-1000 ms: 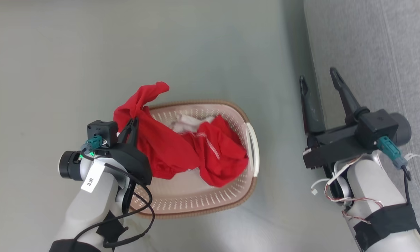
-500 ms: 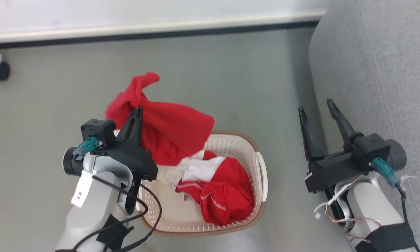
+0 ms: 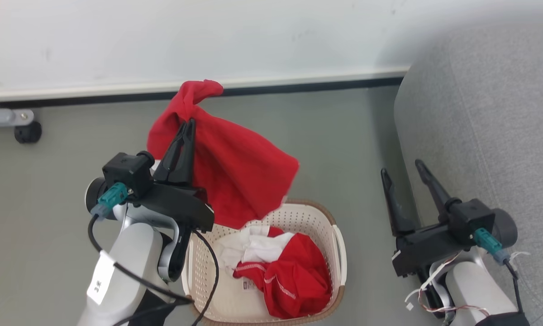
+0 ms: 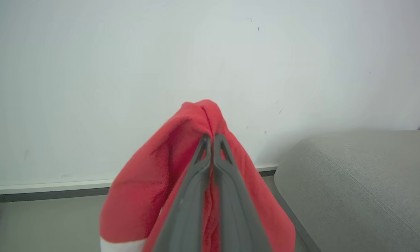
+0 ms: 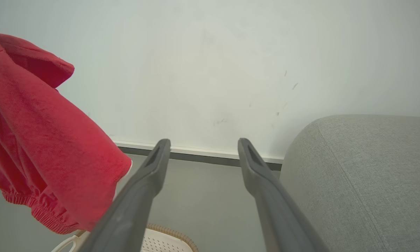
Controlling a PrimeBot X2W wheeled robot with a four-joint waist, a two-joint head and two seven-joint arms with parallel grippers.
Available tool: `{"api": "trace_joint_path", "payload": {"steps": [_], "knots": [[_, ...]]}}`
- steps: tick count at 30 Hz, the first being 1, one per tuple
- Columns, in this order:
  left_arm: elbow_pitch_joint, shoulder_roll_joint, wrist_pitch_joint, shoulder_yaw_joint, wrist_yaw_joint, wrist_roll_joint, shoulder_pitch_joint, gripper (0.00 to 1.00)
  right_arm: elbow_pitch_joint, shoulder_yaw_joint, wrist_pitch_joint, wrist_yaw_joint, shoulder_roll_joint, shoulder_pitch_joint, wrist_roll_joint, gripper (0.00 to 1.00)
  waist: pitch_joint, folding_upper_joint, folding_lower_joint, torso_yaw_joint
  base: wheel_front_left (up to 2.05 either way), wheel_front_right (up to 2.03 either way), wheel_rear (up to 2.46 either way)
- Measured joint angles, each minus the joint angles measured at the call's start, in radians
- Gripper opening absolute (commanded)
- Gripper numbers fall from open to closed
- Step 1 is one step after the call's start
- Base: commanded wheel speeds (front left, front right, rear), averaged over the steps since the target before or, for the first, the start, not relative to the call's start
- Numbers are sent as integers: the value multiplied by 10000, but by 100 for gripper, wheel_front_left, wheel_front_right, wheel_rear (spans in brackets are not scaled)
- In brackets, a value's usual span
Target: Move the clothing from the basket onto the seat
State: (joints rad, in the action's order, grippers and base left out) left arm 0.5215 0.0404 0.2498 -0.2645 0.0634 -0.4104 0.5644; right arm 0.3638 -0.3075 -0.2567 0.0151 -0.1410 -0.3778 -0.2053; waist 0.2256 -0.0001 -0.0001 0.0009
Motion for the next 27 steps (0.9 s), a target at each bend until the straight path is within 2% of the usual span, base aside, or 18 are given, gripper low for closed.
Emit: {"api": "trace_joint_path", "payload": {"steps": [8,27], "knots": [[-1120,6,2,-157,0,107,-629,0,27,-153,0,117,96,453,-61,100,-599,0,0,19,0,0,0],[-2723,42,2,-631,-54,370,-1988,0,-291,-334,0,174,236,1255,-159,100,-1479,0,1,-92,0,0,0]]}}
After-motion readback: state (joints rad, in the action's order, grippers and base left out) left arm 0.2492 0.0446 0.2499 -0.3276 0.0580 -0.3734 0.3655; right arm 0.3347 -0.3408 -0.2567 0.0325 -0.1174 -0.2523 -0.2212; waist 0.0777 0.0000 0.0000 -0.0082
